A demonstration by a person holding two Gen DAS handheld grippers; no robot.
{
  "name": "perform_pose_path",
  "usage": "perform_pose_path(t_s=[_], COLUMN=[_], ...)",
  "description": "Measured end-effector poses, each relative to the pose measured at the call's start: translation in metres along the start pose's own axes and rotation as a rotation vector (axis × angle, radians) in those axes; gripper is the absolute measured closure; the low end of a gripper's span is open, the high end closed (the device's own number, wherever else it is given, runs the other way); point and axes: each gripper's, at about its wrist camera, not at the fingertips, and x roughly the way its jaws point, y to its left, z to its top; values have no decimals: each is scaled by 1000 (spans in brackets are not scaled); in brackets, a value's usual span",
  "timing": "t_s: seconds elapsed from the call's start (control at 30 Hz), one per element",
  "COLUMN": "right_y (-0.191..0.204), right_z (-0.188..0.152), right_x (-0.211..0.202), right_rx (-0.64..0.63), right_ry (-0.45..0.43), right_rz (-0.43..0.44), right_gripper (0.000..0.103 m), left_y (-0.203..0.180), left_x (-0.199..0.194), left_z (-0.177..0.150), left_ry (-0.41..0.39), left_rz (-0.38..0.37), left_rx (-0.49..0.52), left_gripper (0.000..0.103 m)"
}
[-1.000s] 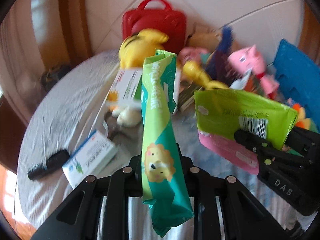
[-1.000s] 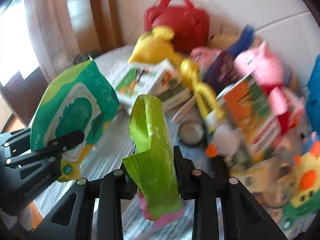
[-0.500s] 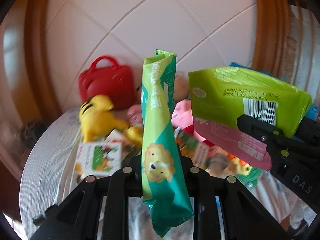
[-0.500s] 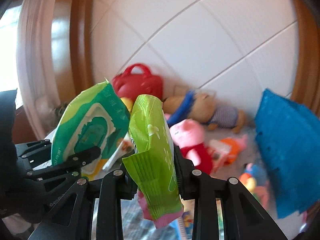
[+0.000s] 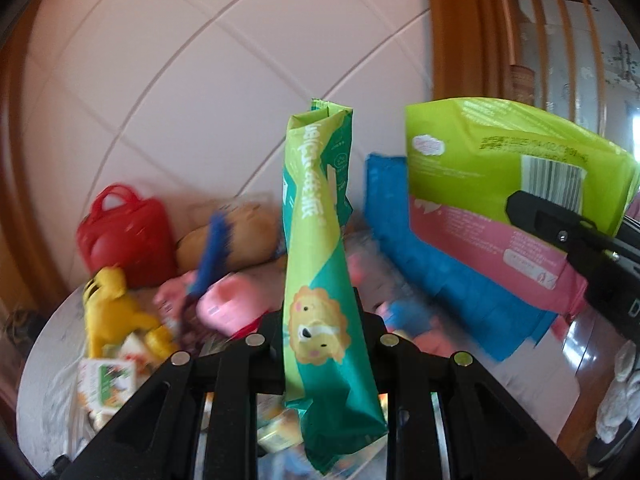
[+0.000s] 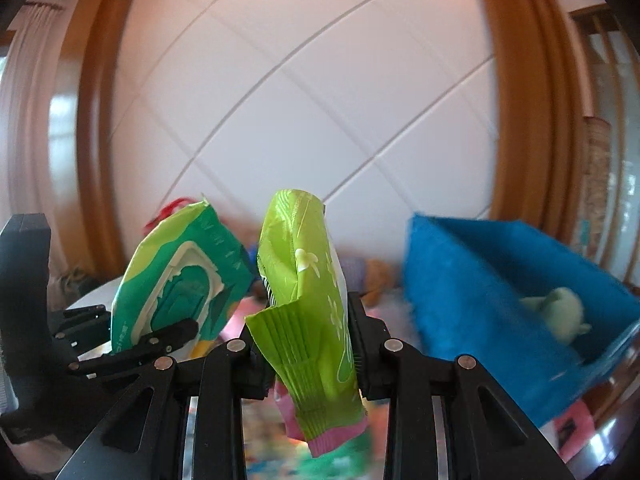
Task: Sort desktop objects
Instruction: 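Carry the lion-print pack and lime-green packet with both grippers over the crate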
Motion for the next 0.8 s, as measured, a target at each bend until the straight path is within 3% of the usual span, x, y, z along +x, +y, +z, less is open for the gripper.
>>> perform_pose_path(t_s=[0.3,0.43,0.53,0.8], right_y=[-192,-264,-308,-380], right_z=[28,30,27,5], right_x=[-23,-25,-22,-1], right_rx=[0,31,66,125], right_ry=[-60,-45,-26,39], right_rz=[-112,-166,-201,-233], right_gripper=[73,73,73,73], left_y=[-168,-232,-276,-326], left_x=[63,90,119,158], left_z=[75,95,104,112], left_ry=[-48,-17,48,119], left_rz=[-81,-121,-175,-155], left_rx=[-2,36,64,112], left_gripper=[82,82,82,82])
